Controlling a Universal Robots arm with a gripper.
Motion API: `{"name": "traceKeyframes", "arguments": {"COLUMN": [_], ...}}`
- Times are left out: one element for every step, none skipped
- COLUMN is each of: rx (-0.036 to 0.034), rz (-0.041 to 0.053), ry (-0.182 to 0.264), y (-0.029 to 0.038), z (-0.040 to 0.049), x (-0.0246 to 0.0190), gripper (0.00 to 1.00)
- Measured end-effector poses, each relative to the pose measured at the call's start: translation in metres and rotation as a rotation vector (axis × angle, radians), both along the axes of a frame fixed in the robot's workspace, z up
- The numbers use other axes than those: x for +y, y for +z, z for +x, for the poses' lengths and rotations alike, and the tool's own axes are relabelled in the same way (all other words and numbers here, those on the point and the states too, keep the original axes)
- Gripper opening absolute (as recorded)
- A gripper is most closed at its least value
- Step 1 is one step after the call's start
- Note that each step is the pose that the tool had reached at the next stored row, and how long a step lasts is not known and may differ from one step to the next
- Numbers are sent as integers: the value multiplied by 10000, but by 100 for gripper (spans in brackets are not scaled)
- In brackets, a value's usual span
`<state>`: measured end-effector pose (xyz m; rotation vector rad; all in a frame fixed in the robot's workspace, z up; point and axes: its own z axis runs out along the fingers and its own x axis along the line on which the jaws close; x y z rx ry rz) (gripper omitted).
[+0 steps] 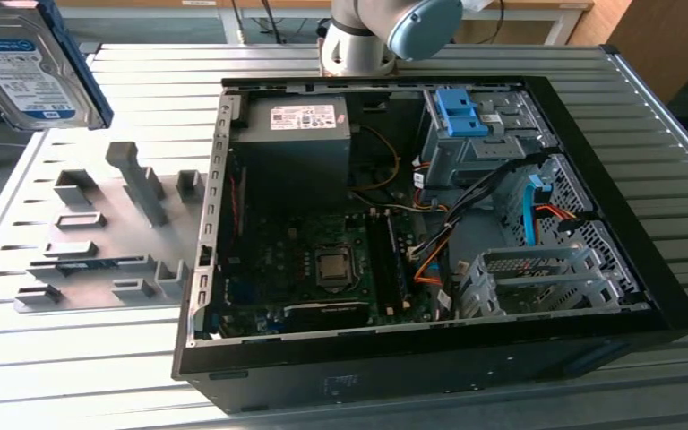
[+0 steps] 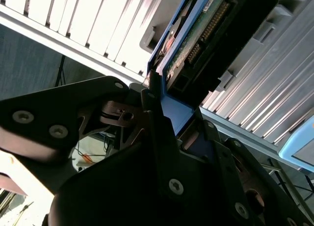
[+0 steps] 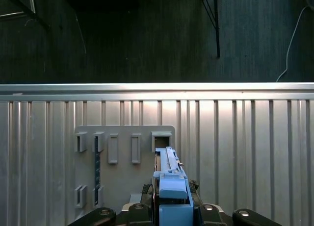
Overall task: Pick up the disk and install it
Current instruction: 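Pick up the disk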
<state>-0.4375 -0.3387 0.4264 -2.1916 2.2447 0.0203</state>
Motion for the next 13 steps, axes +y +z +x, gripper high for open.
{"name": "traceKeyframes", "arguments": {"rx": [0, -1, 0, 0, 0, 0, 0, 0, 0, 0, 0, 1, 0], "rz": [0, 0, 0, 0, 0, 0, 0, 0, 0, 0, 0, 0, 0], "ry": [0, 0, 0, 0, 0, 0, 0, 0, 0, 0, 0, 0, 0], "y": [6, 14, 21, 29, 36, 43, 50, 56, 62, 67, 72, 76, 79], "z": [0, 0, 0, 0, 0, 0, 0, 0, 0, 0, 0, 0, 0], "x": [0, 0, 0, 0, 0, 0, 0, 0, 0, 0, 0, 0, 0], "gripper": [37, 37, 37, 37, 37, 37, 37, 37, 37, 37, 37, 37, 37]}}
